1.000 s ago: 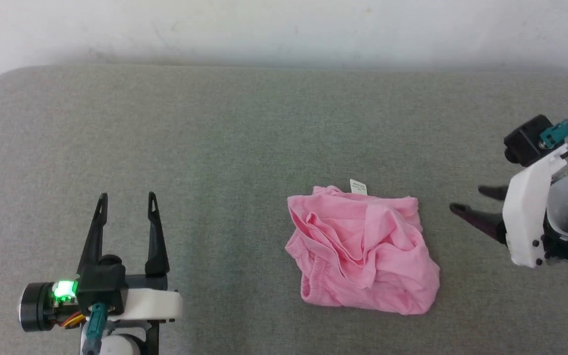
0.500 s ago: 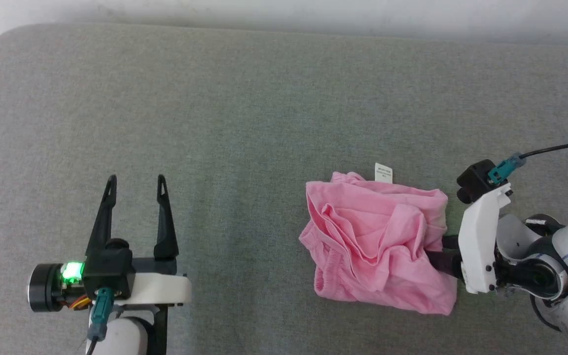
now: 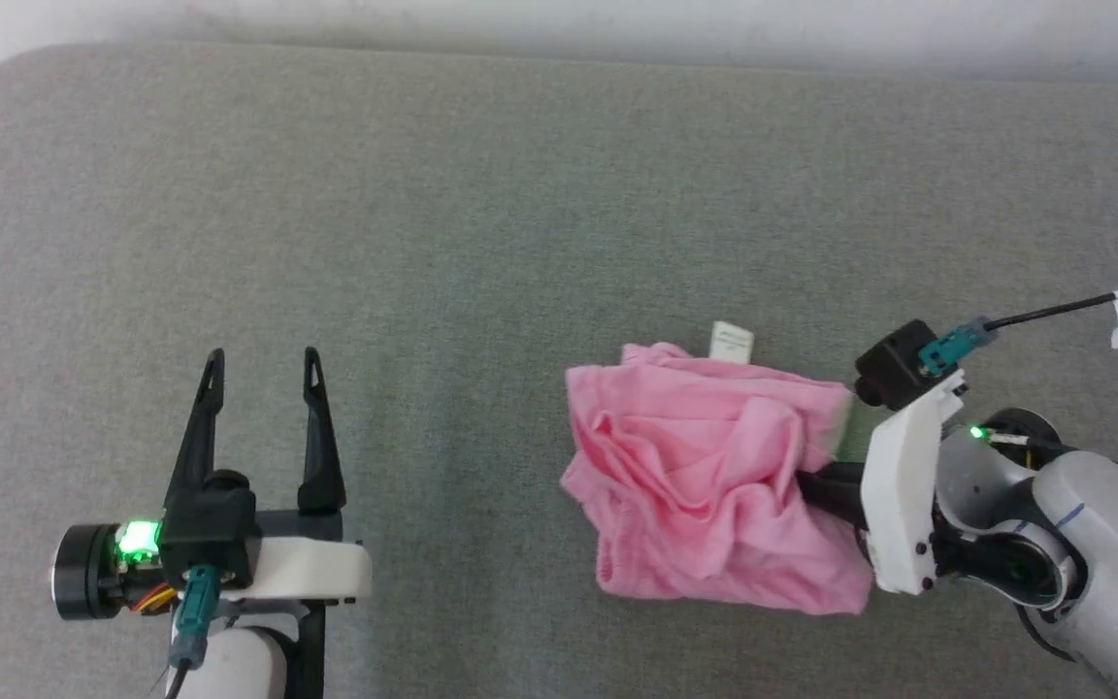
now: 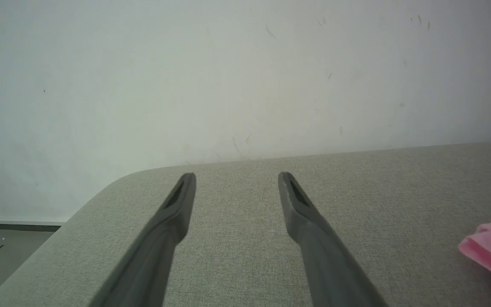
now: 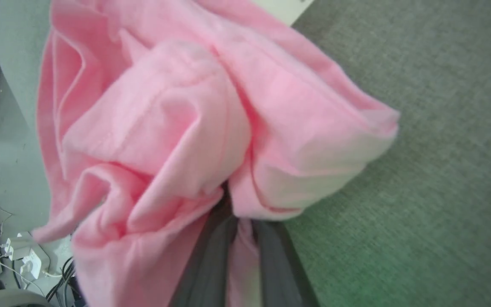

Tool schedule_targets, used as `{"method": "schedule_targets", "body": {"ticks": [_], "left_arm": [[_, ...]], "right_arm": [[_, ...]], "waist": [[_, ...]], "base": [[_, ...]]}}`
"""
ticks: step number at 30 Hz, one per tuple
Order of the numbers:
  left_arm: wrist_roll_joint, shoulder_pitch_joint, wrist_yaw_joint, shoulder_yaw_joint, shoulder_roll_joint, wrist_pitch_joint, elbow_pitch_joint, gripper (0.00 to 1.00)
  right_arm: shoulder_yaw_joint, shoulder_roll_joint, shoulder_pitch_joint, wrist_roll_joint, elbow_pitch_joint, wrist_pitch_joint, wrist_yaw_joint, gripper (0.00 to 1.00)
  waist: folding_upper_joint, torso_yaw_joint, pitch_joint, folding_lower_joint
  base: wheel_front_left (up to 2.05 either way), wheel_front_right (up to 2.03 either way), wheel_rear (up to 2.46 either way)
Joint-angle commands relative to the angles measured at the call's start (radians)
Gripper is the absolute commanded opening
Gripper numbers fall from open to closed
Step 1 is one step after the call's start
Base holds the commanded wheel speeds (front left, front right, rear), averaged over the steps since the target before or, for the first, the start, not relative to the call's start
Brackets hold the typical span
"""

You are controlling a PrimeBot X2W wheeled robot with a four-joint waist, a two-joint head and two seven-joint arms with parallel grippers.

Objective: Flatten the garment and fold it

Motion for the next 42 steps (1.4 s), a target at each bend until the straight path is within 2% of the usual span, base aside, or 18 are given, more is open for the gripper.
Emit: {"method": "schedule_targets", "body": {"ticks": [1, 6, 11, 15, 21, 25, 29, 35, 42], "left_arm": [[0.012, 0.007, 0.004, 0.006, 0.001, -0.005, 0.001, 1.0], [0.007, 0.029, 0.012, 0.035, 0.011, -0.005, -0.011, 1.0], [0.006, 0.028, 0.017, 0.065, 0.022, -0.005, -0.039, 1.0], [0.013, 0.012, 0.018, 0.081, 0.035, -0.005, -0.063, 1.0], [0.024, -0.022, 0.022, 0.095, 0.059, -0.005, -0.103, 1.0], [0.029, -0.056, 0.018, 0.096, 0.076, -0.005, -0.131, 1.0], [0.035, -0.088, 0.018, 0.092, 0.091, -0.005, -0.162, 1.0], [0.037, -0.137, 0.017, 0.077, 0.1, -0.005, -0.199, 1.0], [0.03, -0.169, 0.025, 0.064, 0.097, -0.005, -0.219, 1.0]], "right_arm": [[0.013, 0.0, -0.015, -0.002, -0.012, -0.01, -0.001, 0.0], [0.079, -0.059, -0.093, -0.028, -0.112, -0.051, -0.001, 0.0], [0.134, -0.145, -0.181, -0.092, -0.165, -0.06, -0.001, 0.0], [0.16, -0.226, -0.245, -0.151, -0.173, -0.059, -0.001, 0.0], [0.135, -0.307, -0.299, -0.169, -0.095, -0.069, -0.001, 0.0], [0.108, -0.346, -0.332, -0.22, 0.003, -0.078, -0.001, 0.0], [0.065, -0.348, -0.369, -0.268, 0.131, -0.106, -0.001, 0.0], [-0.02, -0.307, -0.419, -0.35, 0.347, -0.162, -0.001, 0.0], [-0.081, -0.257, -0.449, -0.44, 0.517, -0.224, -0.001, 0.0]], "waist": [[0.0, -0.03, -0.022, -0.0001], [0.0, -0.121, -0.039, -0.0001], [0.0, -0.235, -0.004, -0.0001], [0.0, -0.318, 0.051, -0.0001], [0.0, -0.391, 0.14, -0.0001], [0.0, -0.402, 0.209, -0.0001], [0.0, -0.401, 0.276, -0.0001], [0.0, -0.377, 0.348, -0.0001], [0.0, -0.345, 0.367, -0.0001]], "base": [[0.0, 0.0, 0.0], [0.0, 0.0, 0.0], [0.0, 0.0, 0.0], [0.0, 0.0, 0.0], [0.0, 0.0, 0.0], [0.0, 0.0, 0.0], [0.0, 0.0, 0.0], [0.0, 0.0, 0.0], [0.0, 0.0, 0.0]]}}
